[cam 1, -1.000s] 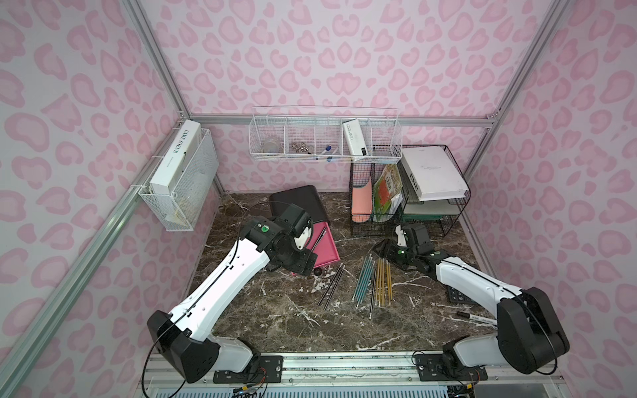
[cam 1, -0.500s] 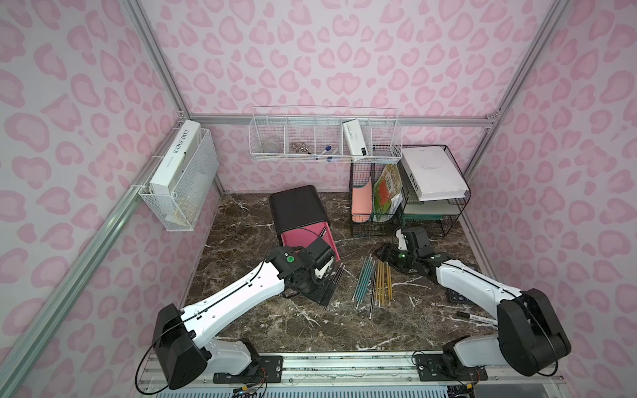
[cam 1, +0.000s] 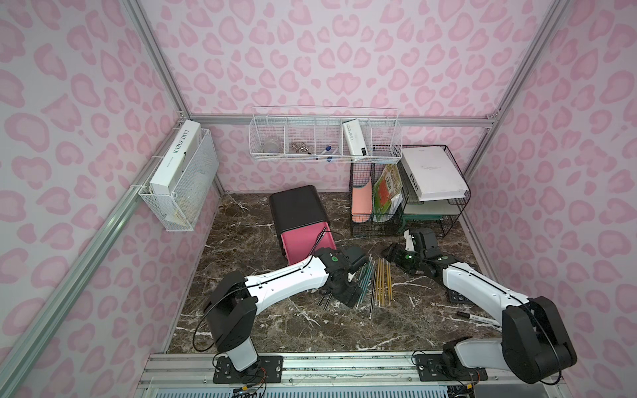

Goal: Please place the pencils in the drawer according to their color
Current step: Pick up the pencil from the center of the board.

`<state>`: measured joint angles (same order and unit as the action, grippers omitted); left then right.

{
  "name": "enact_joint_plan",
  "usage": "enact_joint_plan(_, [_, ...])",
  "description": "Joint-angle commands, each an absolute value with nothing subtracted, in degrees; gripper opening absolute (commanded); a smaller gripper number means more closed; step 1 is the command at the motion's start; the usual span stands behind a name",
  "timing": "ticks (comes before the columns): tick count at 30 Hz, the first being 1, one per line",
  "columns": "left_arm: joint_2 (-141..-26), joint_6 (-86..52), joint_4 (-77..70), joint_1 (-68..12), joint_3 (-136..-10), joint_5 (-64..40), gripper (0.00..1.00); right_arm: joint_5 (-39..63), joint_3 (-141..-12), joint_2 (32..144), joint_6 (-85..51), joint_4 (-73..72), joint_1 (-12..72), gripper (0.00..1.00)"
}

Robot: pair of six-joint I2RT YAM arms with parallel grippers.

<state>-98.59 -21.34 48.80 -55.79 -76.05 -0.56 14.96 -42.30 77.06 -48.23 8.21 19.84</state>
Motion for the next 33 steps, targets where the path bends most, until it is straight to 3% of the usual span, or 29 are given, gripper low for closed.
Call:
enact_joint_plan(1, [-101.5, -20.0, 48.4, -57.0, -79.6, -1.0, 0.88, 14.2, -41.8, 76.2, -47.1, 9.6, 19.0, 0.69])
enact_joint_plan(14, [-109.8, -23.5, 50.4, -58.0, -83.0, 5.8, 0.86, 14.9, -39.4, 74.7, -47.3, 8.9, 17.3, 0.69])
enact_joint_plan(33, [-116.7, -22.5, 50.0, -51.9, -89.5, 9.0, 0.62, 15.0, -39.1, 74.9, -47.7, 8.4, 17.3, 0.69])
